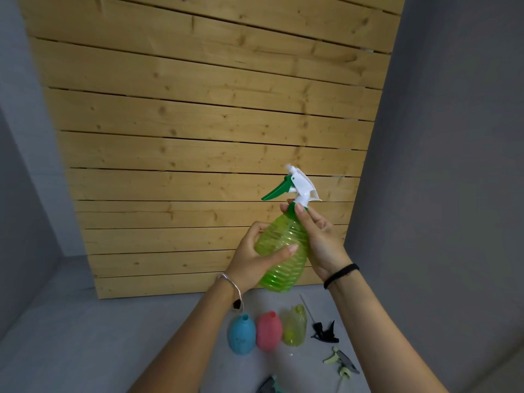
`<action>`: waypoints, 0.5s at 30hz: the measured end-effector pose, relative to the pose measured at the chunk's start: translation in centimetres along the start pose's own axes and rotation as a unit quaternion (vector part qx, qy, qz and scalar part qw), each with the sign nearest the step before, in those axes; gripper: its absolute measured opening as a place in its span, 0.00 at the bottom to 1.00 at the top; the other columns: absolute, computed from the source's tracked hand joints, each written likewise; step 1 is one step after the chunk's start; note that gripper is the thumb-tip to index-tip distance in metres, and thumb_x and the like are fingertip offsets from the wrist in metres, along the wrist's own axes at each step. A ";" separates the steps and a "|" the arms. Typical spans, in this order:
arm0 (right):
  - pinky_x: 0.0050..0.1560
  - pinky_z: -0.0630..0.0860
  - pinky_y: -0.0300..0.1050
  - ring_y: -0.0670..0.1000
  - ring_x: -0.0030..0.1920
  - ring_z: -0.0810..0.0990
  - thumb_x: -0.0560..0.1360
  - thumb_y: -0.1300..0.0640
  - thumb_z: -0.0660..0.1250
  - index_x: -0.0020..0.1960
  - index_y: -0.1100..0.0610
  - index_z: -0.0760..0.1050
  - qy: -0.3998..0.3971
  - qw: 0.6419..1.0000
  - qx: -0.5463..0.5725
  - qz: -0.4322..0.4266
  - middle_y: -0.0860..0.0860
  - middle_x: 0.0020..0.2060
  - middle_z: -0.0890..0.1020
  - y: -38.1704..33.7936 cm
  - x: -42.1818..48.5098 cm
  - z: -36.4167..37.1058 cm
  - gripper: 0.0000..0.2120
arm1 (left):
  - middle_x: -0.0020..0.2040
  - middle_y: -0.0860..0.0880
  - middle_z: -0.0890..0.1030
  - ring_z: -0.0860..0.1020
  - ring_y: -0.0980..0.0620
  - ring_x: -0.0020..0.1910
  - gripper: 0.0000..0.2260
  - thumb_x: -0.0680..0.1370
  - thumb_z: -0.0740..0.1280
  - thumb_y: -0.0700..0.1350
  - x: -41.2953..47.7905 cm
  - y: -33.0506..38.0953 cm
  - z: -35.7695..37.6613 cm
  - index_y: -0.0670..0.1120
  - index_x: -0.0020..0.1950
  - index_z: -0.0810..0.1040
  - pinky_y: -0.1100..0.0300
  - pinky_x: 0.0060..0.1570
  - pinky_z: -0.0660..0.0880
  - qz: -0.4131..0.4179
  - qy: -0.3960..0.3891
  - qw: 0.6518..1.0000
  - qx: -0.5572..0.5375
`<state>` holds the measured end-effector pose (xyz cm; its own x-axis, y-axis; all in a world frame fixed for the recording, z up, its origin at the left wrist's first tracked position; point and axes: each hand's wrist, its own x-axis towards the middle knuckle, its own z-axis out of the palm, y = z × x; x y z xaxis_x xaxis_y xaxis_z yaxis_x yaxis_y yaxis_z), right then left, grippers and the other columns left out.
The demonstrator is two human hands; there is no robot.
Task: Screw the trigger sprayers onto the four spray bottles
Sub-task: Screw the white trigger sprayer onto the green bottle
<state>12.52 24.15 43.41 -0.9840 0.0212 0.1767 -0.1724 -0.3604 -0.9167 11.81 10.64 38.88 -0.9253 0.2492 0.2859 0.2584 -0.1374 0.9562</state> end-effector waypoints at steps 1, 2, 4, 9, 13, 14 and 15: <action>0.45 0.81 0.45 0.47 0.39 0.82 0.69 0.52 0.69 0.48 0.56 0.81 0.012 1.000 0.002 -0.003 0.51 0.44 0.85 0.1 0.0 0.1 0.11 | 0.40 0.55 0.82 0.80 0.61 0.38 0.18 0.64 0.76 0.46 0.1 -0.1 0.0 0.46 0.49 0.73 0.67 0.37 0.76 0.007 0.006 1.000 0.003; 0.44 0.81 0.45 0.47 0.39 0.82 0.69 0.52 0.70 0.47 0.56 0.82 0.024 1.000 0.003 -0.005 0.51 0.44 0.85 0.2 0.0 0.2 0.10 | 0.40 0.55 0.82 0.80 0.61 0.38 0.18 0.64 0.76 0.47 0.1 -0.1 0.1 0.46 0.49 0.74 0.67 0.37 0.76 0.010 0.008 1.000 0.003; 0.45 0.81 0.46 0.48 0.38 0.82 0.70 0.53 0.70 0.46 0.56 0.82 0.056 0.998 -0.005 -0.007 0.52 0.44 0.85 0.3 0.0 0.2 0.08 | 0.41 0.55 0.82 0.80 0.59 0.39 0.18 0.64 0.76 0.49 0.2 -0.3 0.1 0.47 0.48 0.75 0.66 0.38 0.76 0.005 0.004 1.000 -0.007; 0.53 0.78 0.51 0.50 0.45 0.82 0.72 0.54 0.69 0.48 0.56 0.81 0.067 0.997 -0.032 0.002 0.53 0.46 0.85 0.5 -0.1 -0.3 0.07 | 0.51 0.47 0.81 0.80 0.56 0.46 0.20 0.65 0.74 0.51 0.2 -0.4 -0.1 0.45 0.53 0.78 0.65 0.43 0.77 -0.034 -0.041 0.998 -0.027; 0.54 0.78 0.46 0.48 0.50 0.81 0.76 0.53 0.62 0.61 0.62 0.76 0.000 1.000 -0.013 0.013 0.54 0.54 0.83 -0.3 -0.1 -0.5 0.18 | 0.49 0.49 0.83 0.81 0.51 0.49 0.15 0.70 0.69 0.50 0.5 0.0 -0.7 0.48 0.55 0.80 0.59 0.50 0.77 -0.077 -0.082 0.987 -0.113; 0.52 0.79 0.45 0.48 0.49 0.81 0.75 0.53 0.62 0.61 0.63 0.75 -0.005 1.000 -0.005 0.013 0.54 0.53 0.83 -0.3 -0.1 -0.5 0.19 | 0.49 0.50 0.84 0.81 0.51 0.50 0.16 0.70 0.69 0.51 0.4 0.1 -0.7 0.50 0.56 0.80 0.58 0.50 0.77 -0.085 -0.092 0.985 -0.122; 0.51 0.79 0.44 0.49 0.48 0.81 0.74 0.52 0.63 0.61 0.63 0.76 -0.009 1.000 -0.001 0.014 0.54 0.52 0.83 -0.3 -0.1 -0.3 0.19 | 0.50 0.50 0.84 0.82 0.51 0.51 0.18 0.69 0.71 0.54 0.4 0.2 -0.6 0.51 0.57 0.79 0.58 0.49 0.78 -0.092 -0.095 0.984 -0.116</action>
<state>12.70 24.57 43.54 -0.9874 -0.0045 0.1579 -0.1458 -0.3580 -0.9223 11.36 10.14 39.12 -0.8758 0.4630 0.1364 0.0003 -0.2821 0.9594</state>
